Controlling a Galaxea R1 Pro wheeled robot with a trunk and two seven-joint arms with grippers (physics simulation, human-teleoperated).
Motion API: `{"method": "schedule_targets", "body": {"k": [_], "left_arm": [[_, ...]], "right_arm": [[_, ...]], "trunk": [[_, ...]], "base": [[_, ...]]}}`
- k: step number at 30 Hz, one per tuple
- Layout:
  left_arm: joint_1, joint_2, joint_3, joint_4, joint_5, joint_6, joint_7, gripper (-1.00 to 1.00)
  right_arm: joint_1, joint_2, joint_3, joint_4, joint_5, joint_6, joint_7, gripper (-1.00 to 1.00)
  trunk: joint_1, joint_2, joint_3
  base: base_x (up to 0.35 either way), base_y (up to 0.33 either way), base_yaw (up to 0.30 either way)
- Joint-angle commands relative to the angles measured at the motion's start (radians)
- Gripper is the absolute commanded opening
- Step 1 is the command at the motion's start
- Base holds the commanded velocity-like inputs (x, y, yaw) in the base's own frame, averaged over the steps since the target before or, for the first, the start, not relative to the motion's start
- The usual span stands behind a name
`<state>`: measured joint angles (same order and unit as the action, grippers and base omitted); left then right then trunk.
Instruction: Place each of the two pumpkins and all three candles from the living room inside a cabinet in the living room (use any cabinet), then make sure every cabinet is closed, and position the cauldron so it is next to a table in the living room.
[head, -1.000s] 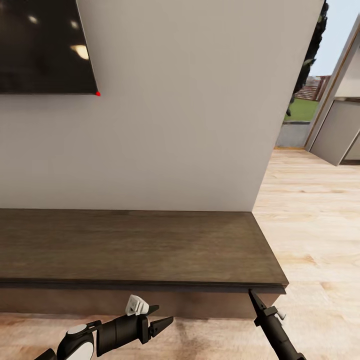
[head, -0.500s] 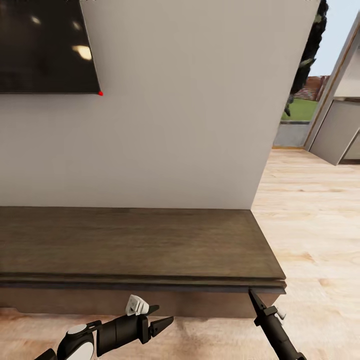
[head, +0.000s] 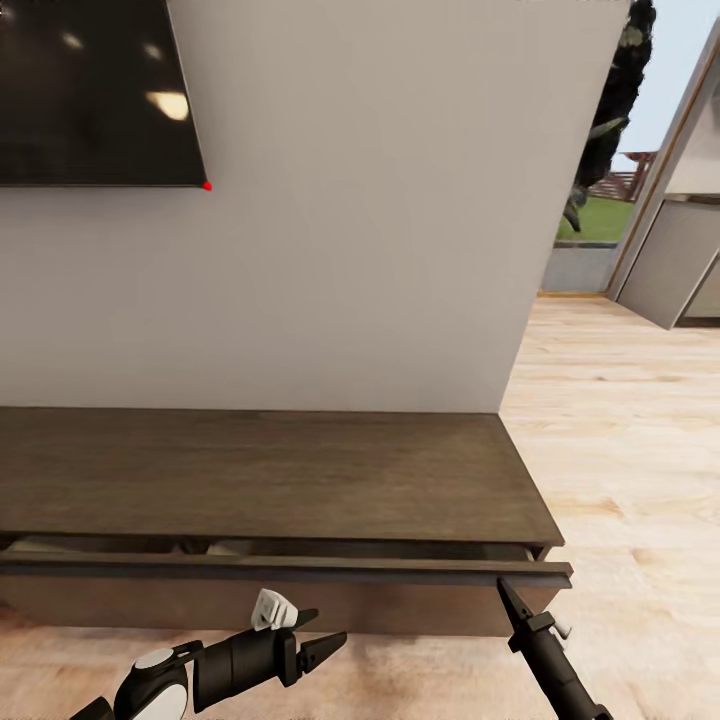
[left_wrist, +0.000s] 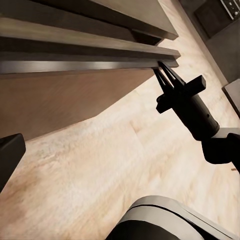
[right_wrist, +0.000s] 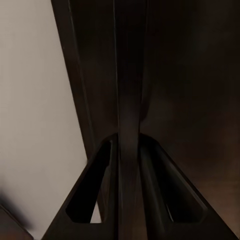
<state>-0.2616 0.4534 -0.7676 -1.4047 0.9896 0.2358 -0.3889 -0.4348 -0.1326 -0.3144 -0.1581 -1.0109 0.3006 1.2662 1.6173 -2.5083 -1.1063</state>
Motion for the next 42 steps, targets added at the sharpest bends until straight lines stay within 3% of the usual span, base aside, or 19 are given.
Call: {"method": "schedule_targets", "body": {"k": [1,42], "left_arm": [[-0.001,0.001,-0.001,0.0,0.01,0.007,-0.001,1.0],[-0.001,0.001,-0.001,0.0,0.011,0.006,0.001,1.0]], "right_arm": [[-0.001,0.0,-0.006,-0.001,-0.017,0.02,0.01,-1.0],[-0.001,-0.001,-0.006,-0.001,-0.019,0.021,0.012,-1.0]], "trunk": [[0.0,0.0,-0.001],[0.0,0.0,-0.001]], "base": [[-0.056,0.0,0.0],[-0.138,0.0,0.0]]}}
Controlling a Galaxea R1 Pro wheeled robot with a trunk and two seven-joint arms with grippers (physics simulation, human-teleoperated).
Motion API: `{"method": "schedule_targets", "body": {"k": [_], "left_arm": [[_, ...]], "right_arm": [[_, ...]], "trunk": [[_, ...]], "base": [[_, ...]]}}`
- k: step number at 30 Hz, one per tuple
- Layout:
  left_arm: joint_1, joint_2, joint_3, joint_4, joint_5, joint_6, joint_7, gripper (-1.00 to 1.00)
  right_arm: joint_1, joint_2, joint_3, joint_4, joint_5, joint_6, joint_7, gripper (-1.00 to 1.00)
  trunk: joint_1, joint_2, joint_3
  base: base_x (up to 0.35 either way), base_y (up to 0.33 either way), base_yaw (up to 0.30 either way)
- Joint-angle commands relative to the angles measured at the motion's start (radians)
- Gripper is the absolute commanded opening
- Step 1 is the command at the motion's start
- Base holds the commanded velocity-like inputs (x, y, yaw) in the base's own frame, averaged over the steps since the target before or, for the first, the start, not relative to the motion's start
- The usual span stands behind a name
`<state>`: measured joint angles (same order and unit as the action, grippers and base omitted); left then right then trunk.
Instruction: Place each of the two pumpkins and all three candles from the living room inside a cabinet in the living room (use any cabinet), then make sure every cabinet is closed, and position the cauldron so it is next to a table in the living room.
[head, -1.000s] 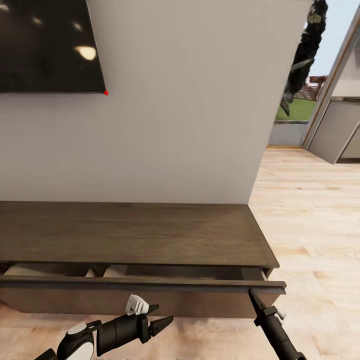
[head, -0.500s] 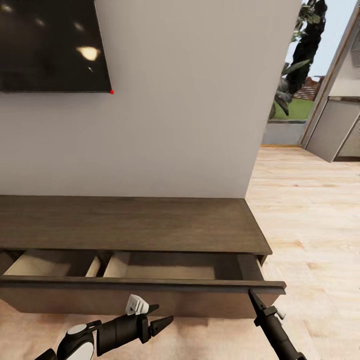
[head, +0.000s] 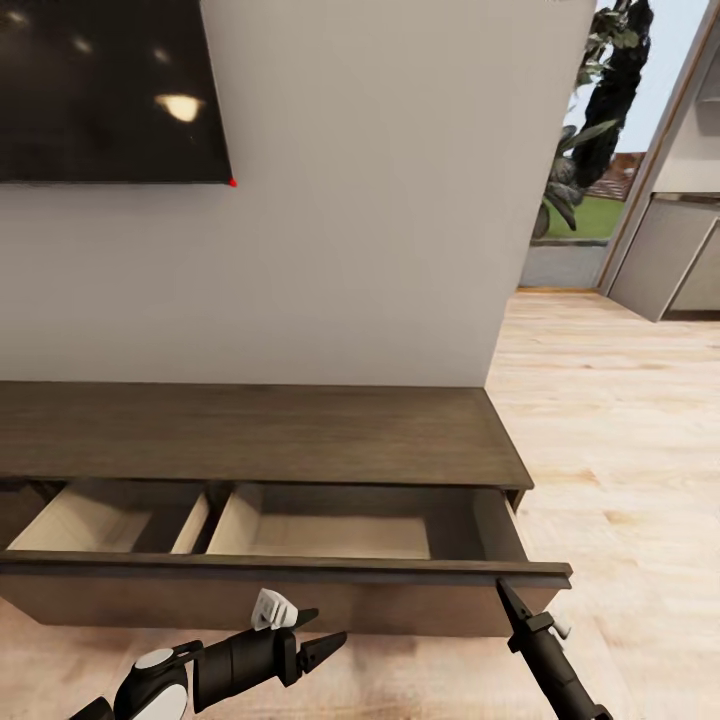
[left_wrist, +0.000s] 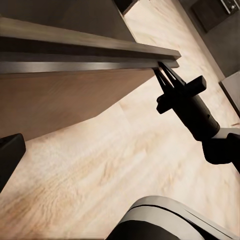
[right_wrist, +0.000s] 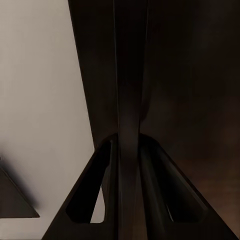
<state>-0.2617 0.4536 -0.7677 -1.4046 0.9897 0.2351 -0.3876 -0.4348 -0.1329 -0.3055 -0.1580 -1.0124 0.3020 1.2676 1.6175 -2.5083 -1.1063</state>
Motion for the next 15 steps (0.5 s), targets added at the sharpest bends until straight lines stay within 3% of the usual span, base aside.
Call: {"method": "schedule_targets", "body": {"k": [1,15], "left_arm": [[-0.001,0.001,-0.001,0.0,0.01,0.007,-0.001,1.0],[-0.001,0.001,-0.001,0.0,0.009,0.007,-0.002,1.0]], "right_arm": [[-0.001,-0.001,-0.015,-0.001,-0.017,0.02,0.01,-1.0],[-0.001,-0.001,-0.015,-0.002,-0.017,0.02,0.01,-1.0]], "trunk": [[-0.001,0.0,-0.001],[-0.001,0.0,-0.001]], "base": [[-0.146,0.0,0.0],[-0.135,0.0,0.0]]}}
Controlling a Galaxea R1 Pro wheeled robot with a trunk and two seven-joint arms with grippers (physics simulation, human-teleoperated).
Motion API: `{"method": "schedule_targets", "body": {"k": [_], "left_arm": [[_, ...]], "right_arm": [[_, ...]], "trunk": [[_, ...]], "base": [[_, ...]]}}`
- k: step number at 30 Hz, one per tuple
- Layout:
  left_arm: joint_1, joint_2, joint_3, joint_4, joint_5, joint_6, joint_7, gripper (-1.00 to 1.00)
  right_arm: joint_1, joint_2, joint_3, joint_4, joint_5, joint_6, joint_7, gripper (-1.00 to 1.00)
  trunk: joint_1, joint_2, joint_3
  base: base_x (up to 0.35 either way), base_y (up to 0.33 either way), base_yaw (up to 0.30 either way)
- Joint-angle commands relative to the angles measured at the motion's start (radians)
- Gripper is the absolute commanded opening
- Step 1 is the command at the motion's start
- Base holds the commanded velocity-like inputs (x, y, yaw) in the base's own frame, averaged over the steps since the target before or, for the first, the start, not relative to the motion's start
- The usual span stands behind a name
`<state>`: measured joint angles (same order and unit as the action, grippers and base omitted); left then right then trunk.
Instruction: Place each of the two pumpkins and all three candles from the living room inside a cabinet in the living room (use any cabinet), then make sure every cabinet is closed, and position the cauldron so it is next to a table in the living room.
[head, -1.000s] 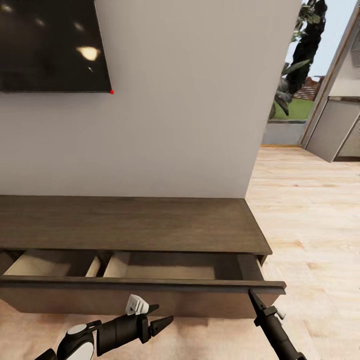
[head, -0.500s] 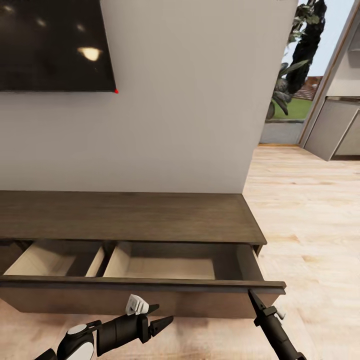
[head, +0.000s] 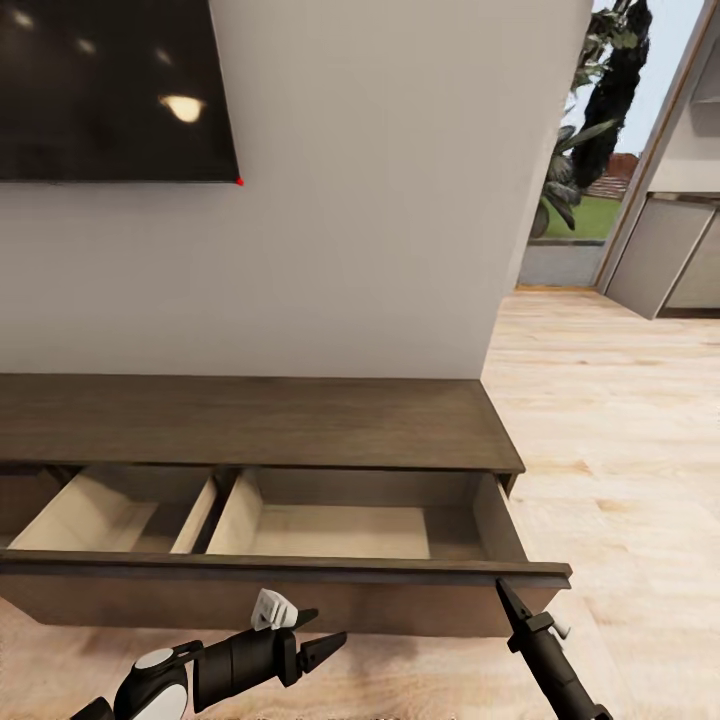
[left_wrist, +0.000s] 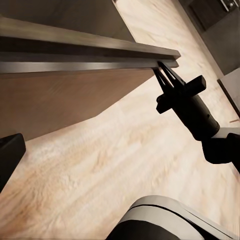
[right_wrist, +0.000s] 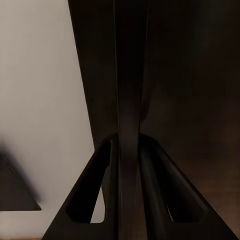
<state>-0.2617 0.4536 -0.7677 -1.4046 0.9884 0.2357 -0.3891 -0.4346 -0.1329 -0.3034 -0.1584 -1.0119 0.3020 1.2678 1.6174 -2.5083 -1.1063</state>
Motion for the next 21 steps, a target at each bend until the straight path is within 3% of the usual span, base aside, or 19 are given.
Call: {"method": "schedule_targets", "body": {"k": [1,21], "left_arm": [[-0.001,0.001,-0.001,-0.001,0.01,0.007,-0.001,1.0],[-0.001,0.001,-0.001,-0.001,0.007,0.008,-0.008,1.0]], "right_arm": [[-0.001,-0.001,-0.017,-0.001,-0.017,0.019,0.01,-1.0],[-0.001,-0.001,-0.017,-0.001,-0.017,0.019,0.01,-1.0]], "trunk": [[-0.001,0.0,-0.001],[-0.001,0.0,-0.001]], "base": [[-0.072,0.0,0.0],[-0.045,0.0,0.0]]}}
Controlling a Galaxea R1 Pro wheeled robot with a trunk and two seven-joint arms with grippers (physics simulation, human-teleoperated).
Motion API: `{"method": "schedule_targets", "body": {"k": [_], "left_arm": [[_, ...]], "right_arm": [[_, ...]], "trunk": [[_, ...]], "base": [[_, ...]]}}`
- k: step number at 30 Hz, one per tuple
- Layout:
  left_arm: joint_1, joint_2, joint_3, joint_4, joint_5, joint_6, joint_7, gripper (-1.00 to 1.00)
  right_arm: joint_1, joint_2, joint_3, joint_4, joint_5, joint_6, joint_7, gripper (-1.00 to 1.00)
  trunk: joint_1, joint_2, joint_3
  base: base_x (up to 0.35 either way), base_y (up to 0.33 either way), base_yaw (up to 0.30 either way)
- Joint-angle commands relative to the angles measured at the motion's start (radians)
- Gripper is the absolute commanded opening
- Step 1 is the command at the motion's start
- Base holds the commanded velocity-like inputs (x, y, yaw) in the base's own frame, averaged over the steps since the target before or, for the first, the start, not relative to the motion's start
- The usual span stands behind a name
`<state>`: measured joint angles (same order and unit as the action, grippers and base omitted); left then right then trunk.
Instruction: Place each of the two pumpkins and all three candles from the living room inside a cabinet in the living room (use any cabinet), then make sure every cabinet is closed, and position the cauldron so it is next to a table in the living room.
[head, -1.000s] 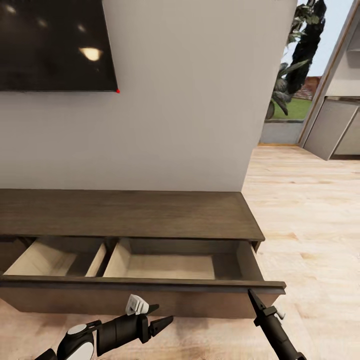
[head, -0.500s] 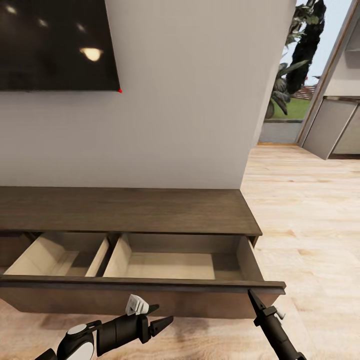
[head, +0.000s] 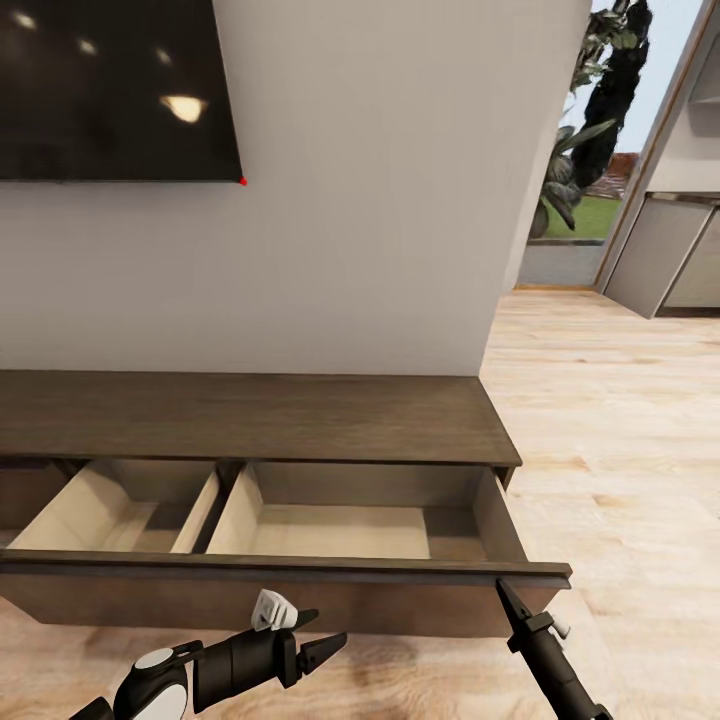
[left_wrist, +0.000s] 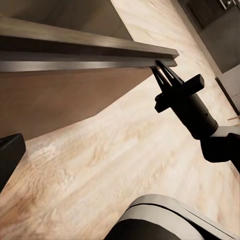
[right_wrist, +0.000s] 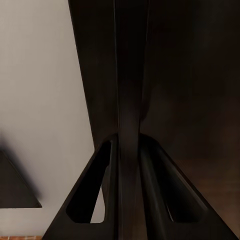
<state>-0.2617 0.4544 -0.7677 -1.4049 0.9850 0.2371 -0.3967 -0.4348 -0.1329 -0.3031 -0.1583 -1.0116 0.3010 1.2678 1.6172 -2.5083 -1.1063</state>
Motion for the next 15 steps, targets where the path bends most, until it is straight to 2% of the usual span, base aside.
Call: {"method": "schedule_targets", "body": {"k": [1,15], "left_arm": [[-0.001,0.001,-0.001,-0.001,0.01,0.007,-0.001,1.0],[-0.001,0.001,-0.001,-0.002,0.011,0.007,-0.001,1.0]], "right_arm": [[-0.001,-0.001,-0.018,-0.001,-0.018,0.02,0.01,-1.0],[-0.001,-0.001,-0.018,-0.002,-0.018,0.02,0.011,-1.0]], "trunk": [[0.0,0.0,-0.001],[0.0,0.0,-0.001]], "base": [[-0.012,0.0,0.0],[-0.068,0.0,0.0]]}}
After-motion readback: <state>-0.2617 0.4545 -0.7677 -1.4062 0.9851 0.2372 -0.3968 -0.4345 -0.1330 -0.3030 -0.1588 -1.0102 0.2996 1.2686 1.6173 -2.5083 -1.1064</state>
